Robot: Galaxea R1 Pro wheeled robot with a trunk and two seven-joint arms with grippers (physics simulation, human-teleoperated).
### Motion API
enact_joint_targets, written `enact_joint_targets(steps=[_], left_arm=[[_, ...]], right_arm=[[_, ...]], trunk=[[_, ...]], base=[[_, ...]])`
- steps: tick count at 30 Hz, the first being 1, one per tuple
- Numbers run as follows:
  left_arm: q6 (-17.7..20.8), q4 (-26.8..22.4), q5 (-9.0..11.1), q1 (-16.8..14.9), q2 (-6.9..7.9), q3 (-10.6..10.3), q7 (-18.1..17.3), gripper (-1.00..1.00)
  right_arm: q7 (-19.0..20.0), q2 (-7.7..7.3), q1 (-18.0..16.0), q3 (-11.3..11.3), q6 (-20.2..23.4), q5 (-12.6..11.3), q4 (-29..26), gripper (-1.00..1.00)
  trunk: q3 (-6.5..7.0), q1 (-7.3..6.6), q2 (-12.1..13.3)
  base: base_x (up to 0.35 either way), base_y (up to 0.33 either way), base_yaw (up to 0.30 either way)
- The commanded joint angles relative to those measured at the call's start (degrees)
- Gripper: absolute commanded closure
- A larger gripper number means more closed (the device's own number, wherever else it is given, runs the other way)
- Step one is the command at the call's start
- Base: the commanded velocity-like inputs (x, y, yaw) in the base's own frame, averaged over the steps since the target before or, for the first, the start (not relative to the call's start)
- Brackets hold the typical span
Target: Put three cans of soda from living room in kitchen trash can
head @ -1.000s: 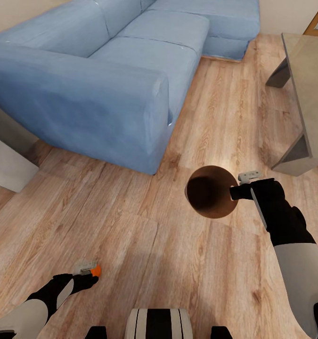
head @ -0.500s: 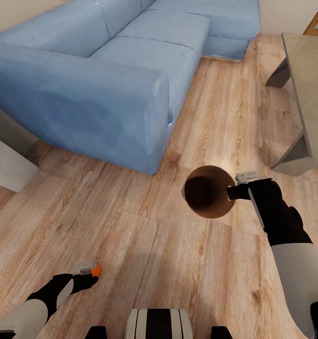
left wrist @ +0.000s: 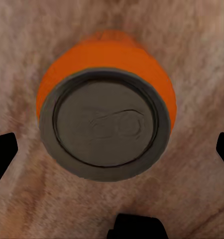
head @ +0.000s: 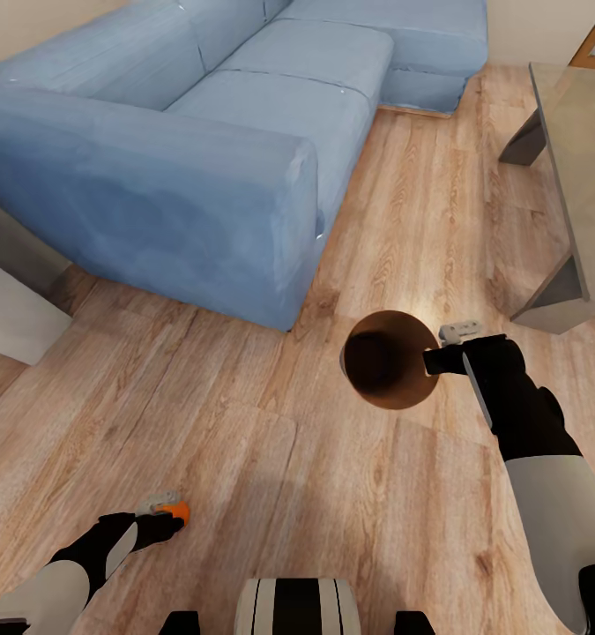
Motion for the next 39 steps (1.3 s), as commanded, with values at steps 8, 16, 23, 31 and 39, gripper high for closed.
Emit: enact_joint_targets(steps=[8,16,23,31,39], left_arm=[[0.00,-0.05,0.00,0.00,0.00,0.00,-0.02,-1.00],[0.00,-0.05,0.00,0.00,-0.03,0.00,-0.01,-1.00],[-0.01,-0.05,0.00,0.00,-0.01,0.00,0.03,-1.00],[0.00,-0.05,0.00,0.00,-0.01,0.00,0.01,-1.00],[0.00,-0.05,0.02,0.00,0.00,0.00,0.00,-1.00]], right_arm=[[0.37,0.01,0.03,0.06,0.12,-1.30,0.02,1.00],[0.37,0.05,0.13,0.14,0.12,-1.29,-0.01,1.00],[0.37,0.07,0.20,0.15,0.12,-1.30,-0.01,1.00],[0.37,0.08,0.23,0.13,0.12,-1.30,-0.01,1.00],[0.37,0.04,0.29,0.80,0.12,-1.24,-0.01,1.00]], trunk=[[0.00,0.00,0.00],[0.00,0.00,0.00],[-0.35,0.43,-0.80],[-1.07,1.31,-2.41],[-1.07,1.31,-2.41]], base=[[0.084,0.027,0.000],[0.006,0.002,0.000],[0.000,0.000,0.000],[0.000,0.000,0.000],[0.000,0.000,0.000]])
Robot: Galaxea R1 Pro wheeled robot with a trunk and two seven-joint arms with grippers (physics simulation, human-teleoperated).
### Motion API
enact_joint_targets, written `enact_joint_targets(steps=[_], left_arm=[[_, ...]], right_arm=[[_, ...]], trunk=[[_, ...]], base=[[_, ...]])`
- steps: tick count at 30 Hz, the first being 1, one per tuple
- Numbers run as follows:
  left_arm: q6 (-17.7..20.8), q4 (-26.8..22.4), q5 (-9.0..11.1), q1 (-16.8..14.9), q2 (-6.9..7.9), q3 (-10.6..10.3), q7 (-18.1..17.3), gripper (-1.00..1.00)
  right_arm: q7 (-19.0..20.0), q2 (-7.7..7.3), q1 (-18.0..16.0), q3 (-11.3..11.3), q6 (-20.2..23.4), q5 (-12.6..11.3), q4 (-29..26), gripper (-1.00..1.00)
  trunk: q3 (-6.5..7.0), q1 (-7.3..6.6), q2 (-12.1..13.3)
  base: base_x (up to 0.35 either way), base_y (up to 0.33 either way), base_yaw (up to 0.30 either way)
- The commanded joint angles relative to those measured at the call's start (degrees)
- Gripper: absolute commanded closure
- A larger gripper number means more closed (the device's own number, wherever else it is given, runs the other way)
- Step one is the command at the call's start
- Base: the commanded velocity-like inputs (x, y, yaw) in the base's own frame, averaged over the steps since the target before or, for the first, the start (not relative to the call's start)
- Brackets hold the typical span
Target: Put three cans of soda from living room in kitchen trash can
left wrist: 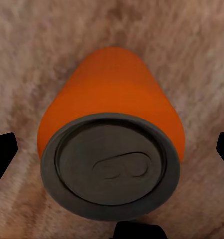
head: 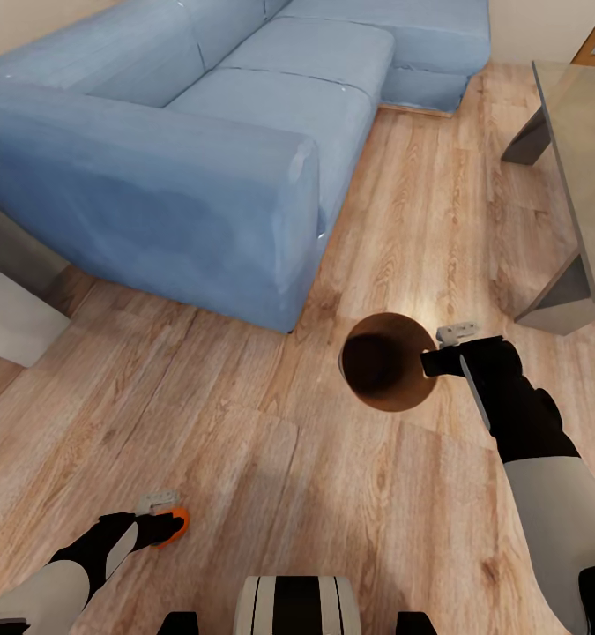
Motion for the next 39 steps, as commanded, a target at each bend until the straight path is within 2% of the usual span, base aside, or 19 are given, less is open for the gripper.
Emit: enact_joint_targets(steps=[1,3,4,11,39], left_arm=[[-0.02,0.00,-0.01,0.00,0.00,0.00,0.01,-1.00],[-0.05,0.00,0.00,0.00,0.00,0.00,0.01,-1.00],[-0.07,0.00,0.02,0.00,0.00,0.00,0.02,1.00],[-1.05,0.00,-0.02,0.00,0.00,0.00,0.01,1.00],[-1.15,0.09,-0.03,0.00,0.00,0.00,-0.02,1.00]], right_arm=[[0.34,0.00,-0.02,0.08,0.09,-1.08,-0.02,1.00],[0.34,-0.01,-0.02,0.24,0.09,-1.06,-0.02,1.00],[0.34,-0.01,-0.02,0.32,0.09,-1.06,-0.02,1.00],[0.34,0.02,-0.02,0.49,0.09,-1.05,-0.02,1.00],[0.34,0.07,0.12,0.43,0.09,-1.14,0.04,1.00]], trunk=[[0.01,-0.01,0.00],[0.01,-0.01,0.00],[0.01,-0.01,0.00],[0.01,-0.01,0.00],[5.03,-6.16,11.23]], base=[[0.000,0.000,0.000],[0.000,0.000,0.000],[0.000,0.000,0.000],[0.000,0.000,0.000],[0.000,0.000,0.000]])
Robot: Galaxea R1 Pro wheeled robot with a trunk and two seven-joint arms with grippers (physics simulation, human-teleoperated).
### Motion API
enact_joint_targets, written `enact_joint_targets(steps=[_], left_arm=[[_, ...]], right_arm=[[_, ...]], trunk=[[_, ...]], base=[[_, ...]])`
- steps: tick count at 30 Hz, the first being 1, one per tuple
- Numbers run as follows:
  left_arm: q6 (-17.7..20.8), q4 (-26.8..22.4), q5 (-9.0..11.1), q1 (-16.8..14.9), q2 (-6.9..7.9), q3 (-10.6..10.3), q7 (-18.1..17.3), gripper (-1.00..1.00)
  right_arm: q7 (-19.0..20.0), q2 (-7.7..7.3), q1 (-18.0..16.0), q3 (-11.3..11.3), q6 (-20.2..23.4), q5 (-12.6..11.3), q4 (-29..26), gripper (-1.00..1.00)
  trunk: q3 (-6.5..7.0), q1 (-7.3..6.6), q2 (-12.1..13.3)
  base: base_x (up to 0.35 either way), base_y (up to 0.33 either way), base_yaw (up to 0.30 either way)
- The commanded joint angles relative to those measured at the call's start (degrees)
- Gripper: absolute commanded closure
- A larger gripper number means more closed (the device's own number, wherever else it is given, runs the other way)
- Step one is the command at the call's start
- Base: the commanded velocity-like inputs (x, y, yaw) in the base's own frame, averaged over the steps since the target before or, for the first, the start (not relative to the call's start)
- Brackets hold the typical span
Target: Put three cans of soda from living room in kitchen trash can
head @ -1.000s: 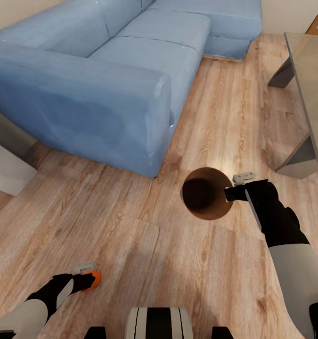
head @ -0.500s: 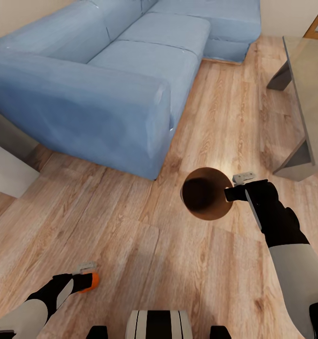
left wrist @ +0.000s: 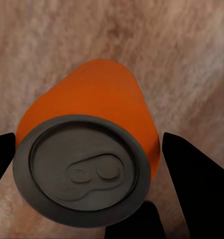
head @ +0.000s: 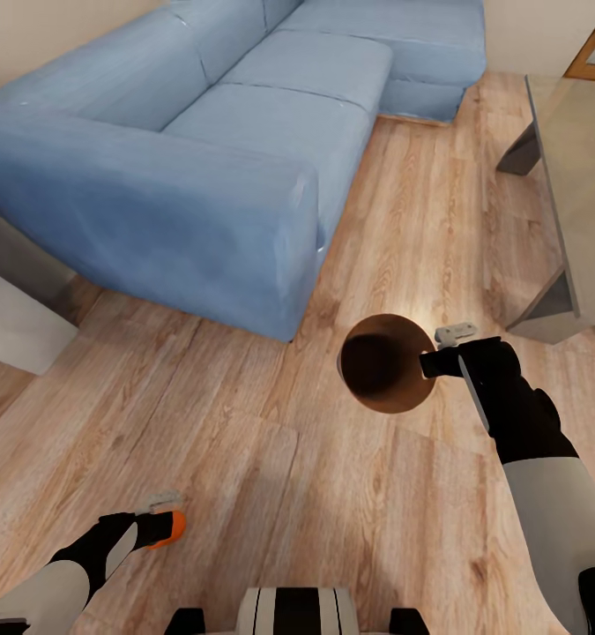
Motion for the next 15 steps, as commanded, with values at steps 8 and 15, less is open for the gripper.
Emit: enact_joint_targets(steps=[8,15], left_arm=[[-0.01,-0.04,-0.03,0.00,0.00,0.01,-0.06,1.00],[0.10,-0.08,-0.03,0.00,0.00,0.01,-0.08,1.00]], right_arm=[[0.37,0.06,0.02,0.08,0.10,-1.10,0.09,1.00],[0.35,0.10,0.12,0.42,0.10,-1.15,0.11,1.00]], trunk=[[1.44,-1.77,3.22],[2.70,-3.30,6.03]], base=[[0.000,0.000,0.000],[0.000,0.000,0.000]])
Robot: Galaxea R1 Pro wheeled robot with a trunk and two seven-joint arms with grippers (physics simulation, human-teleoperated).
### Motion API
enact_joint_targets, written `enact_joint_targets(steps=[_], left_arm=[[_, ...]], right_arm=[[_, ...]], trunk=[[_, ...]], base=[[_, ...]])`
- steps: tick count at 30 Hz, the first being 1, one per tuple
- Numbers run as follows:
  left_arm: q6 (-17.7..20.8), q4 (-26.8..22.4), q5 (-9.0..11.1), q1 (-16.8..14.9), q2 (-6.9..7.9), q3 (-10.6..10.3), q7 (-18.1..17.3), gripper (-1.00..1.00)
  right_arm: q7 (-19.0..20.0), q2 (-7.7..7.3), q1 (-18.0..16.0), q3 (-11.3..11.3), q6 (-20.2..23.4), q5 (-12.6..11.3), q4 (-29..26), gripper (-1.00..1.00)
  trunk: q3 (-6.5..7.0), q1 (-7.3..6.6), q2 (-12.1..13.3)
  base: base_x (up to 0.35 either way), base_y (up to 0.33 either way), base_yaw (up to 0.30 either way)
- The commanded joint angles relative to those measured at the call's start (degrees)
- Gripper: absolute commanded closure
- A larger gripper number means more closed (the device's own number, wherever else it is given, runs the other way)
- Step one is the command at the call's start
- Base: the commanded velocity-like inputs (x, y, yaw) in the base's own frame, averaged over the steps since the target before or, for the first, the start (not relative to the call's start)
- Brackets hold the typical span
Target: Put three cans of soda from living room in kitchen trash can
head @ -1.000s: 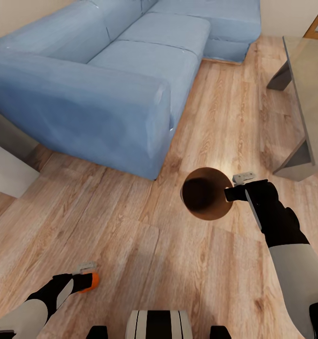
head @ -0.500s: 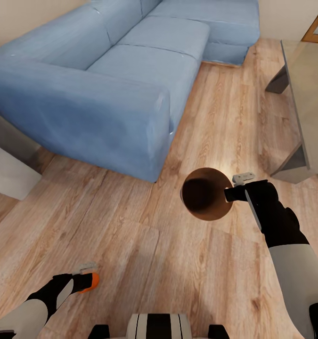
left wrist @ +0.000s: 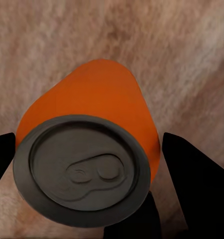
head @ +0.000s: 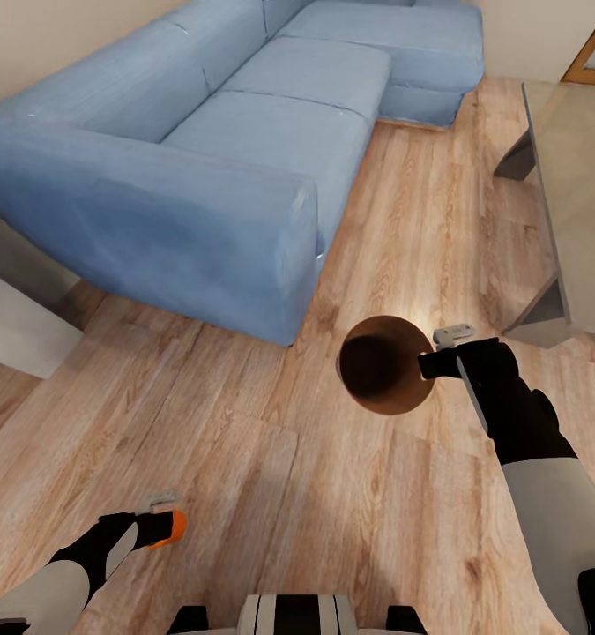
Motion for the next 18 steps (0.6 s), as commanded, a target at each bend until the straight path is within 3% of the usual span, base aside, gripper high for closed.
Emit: enact_joint_targets(steps=[1,5,7,15,18], left_arm=[[0.23,0.00,-0.06,0.00,0.00,0.04,-0.12,1.00],[0.67,0.00,0.00,-0.03,0.00,0.10,-0.56,1.00],[1.41,-0.25,0.06,-0.14,-0.04,0.14,-0.82,1.00],[6.37,-3.25,0.21,-0.69,-0.01,0.09,-2.47,1.00],[9.07,-6.22,0.43,-0.80,0.37,-0.02,-4.69,1.00]], right_arm=[[0.36,0.01,0.24,0.02,0.09,-1.07,-0.01,1.00],[0.37,0.11,1.18,0.18,0.09,-1.17,-0.01,1.00],[0.33,0.93,2.14,0.23,0.09,-1.10,-0.01,1.00],[0.36,1.83,4.53,0.27,0.09,-0.99,-0.01,1.00],[0.37,1.88,5.84,0.27,0.09,-0.94,-0.06,1.00]], trunk=[[0.19,-0.23,0.41],[0.91,-1.11,2.02],[1.27,-1.55,2.82],[2.70,-3.30,6.03],[3.24,-3.96,7.23]], base=[[0.000,0.000,0.000],[0.000,0.000,0.000],[0.000,0.000,0.000],[0.000,0.000,0.000],[0.000,0.000,0.000]])
